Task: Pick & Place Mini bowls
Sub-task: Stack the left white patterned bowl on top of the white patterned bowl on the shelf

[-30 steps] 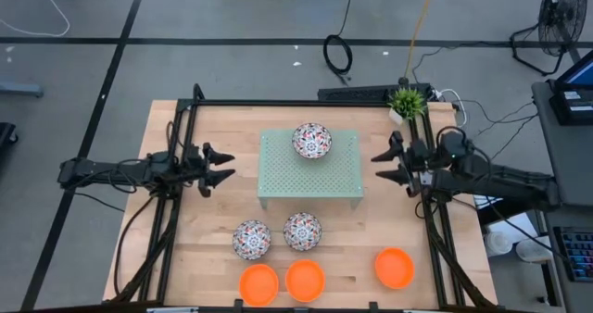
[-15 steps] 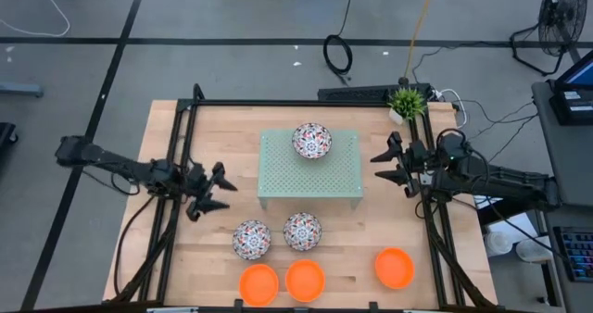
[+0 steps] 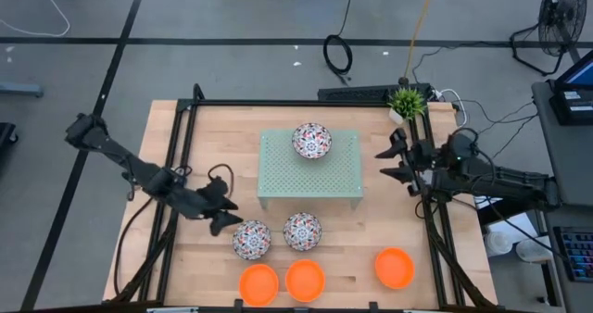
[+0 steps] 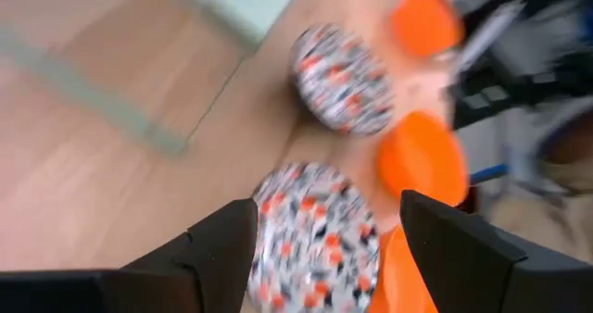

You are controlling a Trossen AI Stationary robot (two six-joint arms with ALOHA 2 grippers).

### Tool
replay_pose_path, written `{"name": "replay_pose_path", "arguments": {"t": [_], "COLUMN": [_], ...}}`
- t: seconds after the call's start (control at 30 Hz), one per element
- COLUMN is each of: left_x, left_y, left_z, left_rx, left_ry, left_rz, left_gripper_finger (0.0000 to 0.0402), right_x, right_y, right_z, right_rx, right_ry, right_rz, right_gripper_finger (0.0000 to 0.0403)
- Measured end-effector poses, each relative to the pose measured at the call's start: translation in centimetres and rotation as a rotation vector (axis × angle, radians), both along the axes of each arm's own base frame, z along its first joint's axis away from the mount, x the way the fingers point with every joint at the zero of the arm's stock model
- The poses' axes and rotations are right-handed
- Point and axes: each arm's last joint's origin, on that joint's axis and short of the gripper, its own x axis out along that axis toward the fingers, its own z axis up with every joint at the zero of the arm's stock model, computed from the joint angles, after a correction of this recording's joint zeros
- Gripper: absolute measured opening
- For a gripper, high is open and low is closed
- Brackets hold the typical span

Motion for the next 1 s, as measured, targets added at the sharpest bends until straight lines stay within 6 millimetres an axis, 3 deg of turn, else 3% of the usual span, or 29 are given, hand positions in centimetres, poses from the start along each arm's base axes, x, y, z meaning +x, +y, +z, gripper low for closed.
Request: {"name": "replay_pose_path", "arguments": {"t": [0.13, 0.37, 0.57, 1.0], "left_x": [1.6, 3.7, 4.3, 4.4], "left_y": [-1.2, -2.9, -3.5, -3.4], "left_z": [-0.2, -4.5, -7.0, -7.8], "left_rx": [-0.036, -0.148, -0.15, -0.113], "left_ry": [0.143, 0.393, 0.54, 0.566], "left_rz": [0.07, 0.11, 0.091, 0.116], "left_gripper_finger": [0.0269, 0.0269, 0.0269, 0.0269], "right_x": [-0.3, -0.3, -0.4, -0.5], "right_y": [0.1, 0.1, 0.1, 0.1], "right_z": [0.7, 0.8, 1.2, 1.2], "right_rx": [-0.042, -0.044, -0.083, -0.077], "right_ry": [-0.083, -0.095, -0.139, -0.143], "right_rz": [-0.004, -0.003, -0.013, -0.012], "right_gripper_finger": [0.0172, 0.0173, 0.0172, 0.0171]}}
